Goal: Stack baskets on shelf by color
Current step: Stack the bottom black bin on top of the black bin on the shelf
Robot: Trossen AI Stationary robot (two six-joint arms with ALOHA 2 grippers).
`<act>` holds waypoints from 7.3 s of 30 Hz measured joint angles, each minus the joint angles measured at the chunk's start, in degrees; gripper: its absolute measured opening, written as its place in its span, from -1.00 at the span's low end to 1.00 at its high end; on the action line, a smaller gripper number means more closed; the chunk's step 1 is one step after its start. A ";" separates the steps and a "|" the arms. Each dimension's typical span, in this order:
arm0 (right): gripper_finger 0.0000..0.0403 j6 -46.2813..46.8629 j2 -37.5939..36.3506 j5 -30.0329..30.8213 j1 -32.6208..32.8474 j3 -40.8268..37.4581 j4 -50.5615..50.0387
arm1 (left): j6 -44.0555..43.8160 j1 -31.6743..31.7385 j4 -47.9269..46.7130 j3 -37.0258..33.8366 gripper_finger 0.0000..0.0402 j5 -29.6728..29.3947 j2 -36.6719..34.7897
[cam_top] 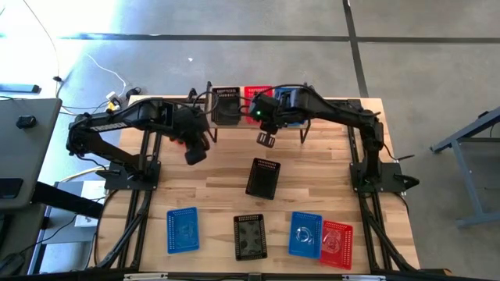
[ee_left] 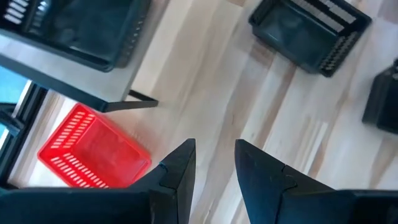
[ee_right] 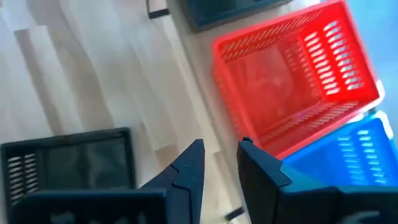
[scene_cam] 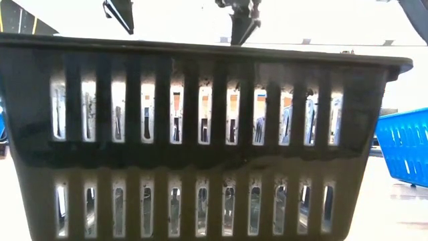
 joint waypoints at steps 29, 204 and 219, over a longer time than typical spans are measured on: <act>-0.59 26.10 0.04 -8.22 15.68 0.53 -2.66 | -2.60 -9.73 10.07 -16.58 -0.49 8.24 -11.66; -1.00 10.90 10.20 -7.78 39.24 -9.91 26.12 | -21.71 -30.49 4.40 -17.13 -0.49 -4.28 -0.97; -1.00 3.58 10.19 -0.14 33.01 0.41 13.31 | -27.27 -29.77 1.51 -16.87 -0.49 -11.63 -9.69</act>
